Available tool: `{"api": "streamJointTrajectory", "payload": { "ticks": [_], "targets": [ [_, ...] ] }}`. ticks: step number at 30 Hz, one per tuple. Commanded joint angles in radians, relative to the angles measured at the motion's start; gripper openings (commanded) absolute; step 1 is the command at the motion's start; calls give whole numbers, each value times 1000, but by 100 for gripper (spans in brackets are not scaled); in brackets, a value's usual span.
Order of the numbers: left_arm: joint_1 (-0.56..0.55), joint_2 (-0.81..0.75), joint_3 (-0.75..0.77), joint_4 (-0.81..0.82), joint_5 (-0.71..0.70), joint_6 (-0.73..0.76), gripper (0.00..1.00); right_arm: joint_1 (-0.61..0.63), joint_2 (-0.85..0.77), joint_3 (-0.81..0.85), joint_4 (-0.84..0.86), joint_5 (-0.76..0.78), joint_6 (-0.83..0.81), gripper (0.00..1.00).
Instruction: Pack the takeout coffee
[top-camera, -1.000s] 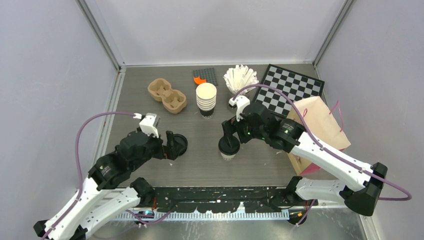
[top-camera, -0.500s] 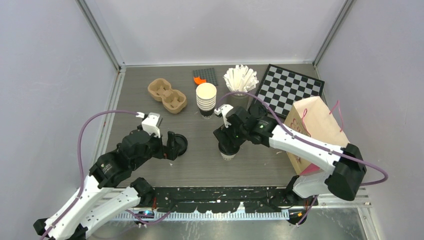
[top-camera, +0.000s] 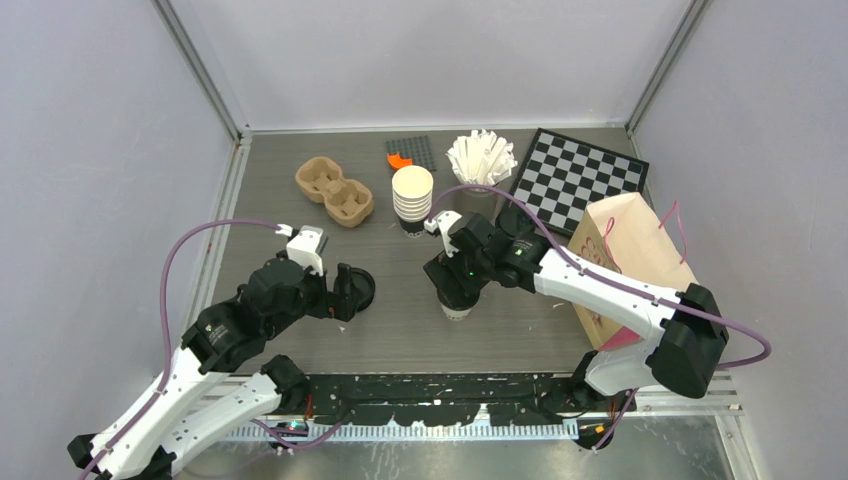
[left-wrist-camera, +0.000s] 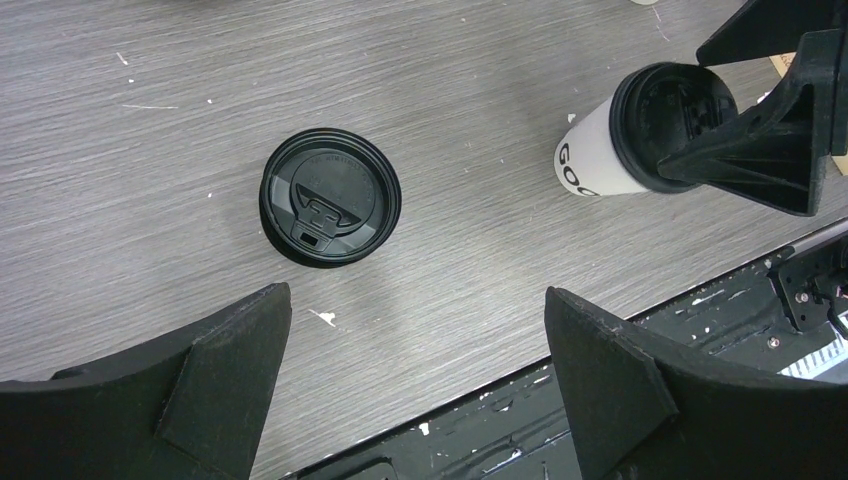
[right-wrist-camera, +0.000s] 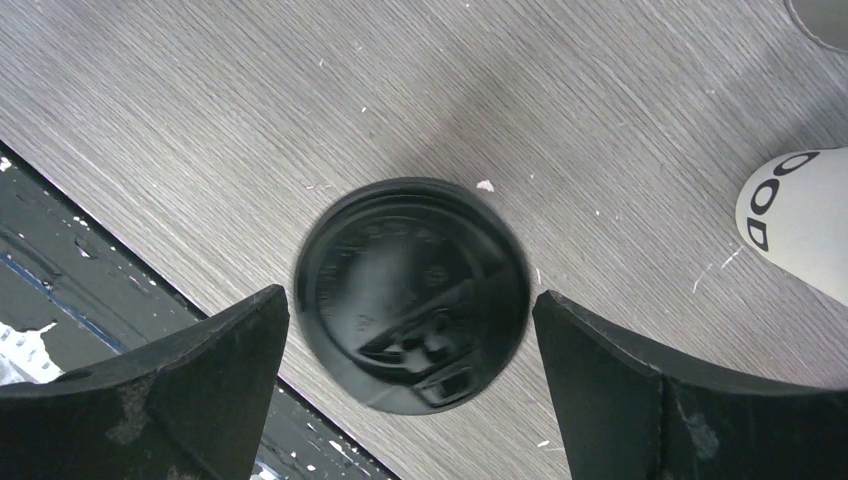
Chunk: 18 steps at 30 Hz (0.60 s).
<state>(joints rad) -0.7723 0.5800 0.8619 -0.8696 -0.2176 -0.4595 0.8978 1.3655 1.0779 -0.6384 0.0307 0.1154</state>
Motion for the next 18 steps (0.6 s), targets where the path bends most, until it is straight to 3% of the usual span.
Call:
{"api": "streamJointTrajectory", "payload": {
  "ticks": [1,18],
  "targets": [
    [-4,-6,1,9,-17,12,100,3,-50,56,-38,11,14,98],
    [-4,-17,2,4,-25,12,100,3,-32,30,-30,-13,10,99]
  ]
}}
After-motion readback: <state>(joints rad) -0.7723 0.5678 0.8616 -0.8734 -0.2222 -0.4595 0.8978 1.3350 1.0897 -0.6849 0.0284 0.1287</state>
